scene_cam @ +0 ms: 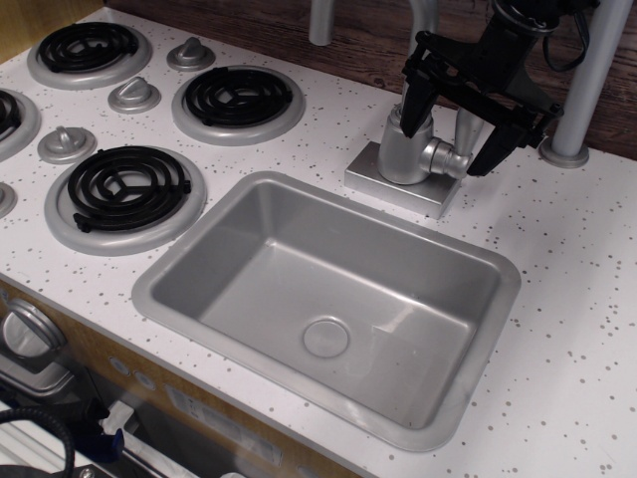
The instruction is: Lever vertical to front
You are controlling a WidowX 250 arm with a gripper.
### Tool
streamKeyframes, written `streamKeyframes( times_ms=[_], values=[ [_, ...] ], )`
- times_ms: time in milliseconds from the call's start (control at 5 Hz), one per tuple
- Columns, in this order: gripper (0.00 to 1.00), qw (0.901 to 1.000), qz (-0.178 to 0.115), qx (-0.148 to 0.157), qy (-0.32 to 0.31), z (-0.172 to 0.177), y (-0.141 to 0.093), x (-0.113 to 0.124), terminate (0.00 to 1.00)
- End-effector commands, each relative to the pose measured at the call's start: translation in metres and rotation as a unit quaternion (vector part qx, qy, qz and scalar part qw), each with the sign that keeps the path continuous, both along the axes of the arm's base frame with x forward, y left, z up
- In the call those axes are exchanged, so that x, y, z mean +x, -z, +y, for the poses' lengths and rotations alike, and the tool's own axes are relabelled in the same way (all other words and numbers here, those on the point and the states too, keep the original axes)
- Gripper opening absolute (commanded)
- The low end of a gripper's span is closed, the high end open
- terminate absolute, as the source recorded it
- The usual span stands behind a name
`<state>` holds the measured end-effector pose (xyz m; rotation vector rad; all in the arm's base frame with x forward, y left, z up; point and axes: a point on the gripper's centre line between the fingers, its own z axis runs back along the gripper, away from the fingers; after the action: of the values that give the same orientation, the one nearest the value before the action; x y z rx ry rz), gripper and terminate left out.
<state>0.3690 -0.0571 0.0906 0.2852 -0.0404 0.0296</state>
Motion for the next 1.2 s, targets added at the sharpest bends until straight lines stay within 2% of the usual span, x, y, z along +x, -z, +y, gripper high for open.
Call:
streamKeyframes(
  times_ms=[0,200,400,600,1000],
  values=[
    [1.00,1.0000,0.000,0.000,0.000,0.000,0.000,0.000,0.00],
    [1.00,0.9990,-0.037,-0.002,0.024,-0.002,-0.009,0.015,0.00],
    [1.00,0.9970,-0.061,-0.009,0.047,-0.003,-0.013,0.028,0.00],
    [1.00,0.9920,-0.101,-0.007,0.075,-0.003,-0.014,0.039,0.00],
    [1.00,0.9895,-0.112,-0.005,0.091,-0.004,-0.015,0.056,0.00]
  ],
)
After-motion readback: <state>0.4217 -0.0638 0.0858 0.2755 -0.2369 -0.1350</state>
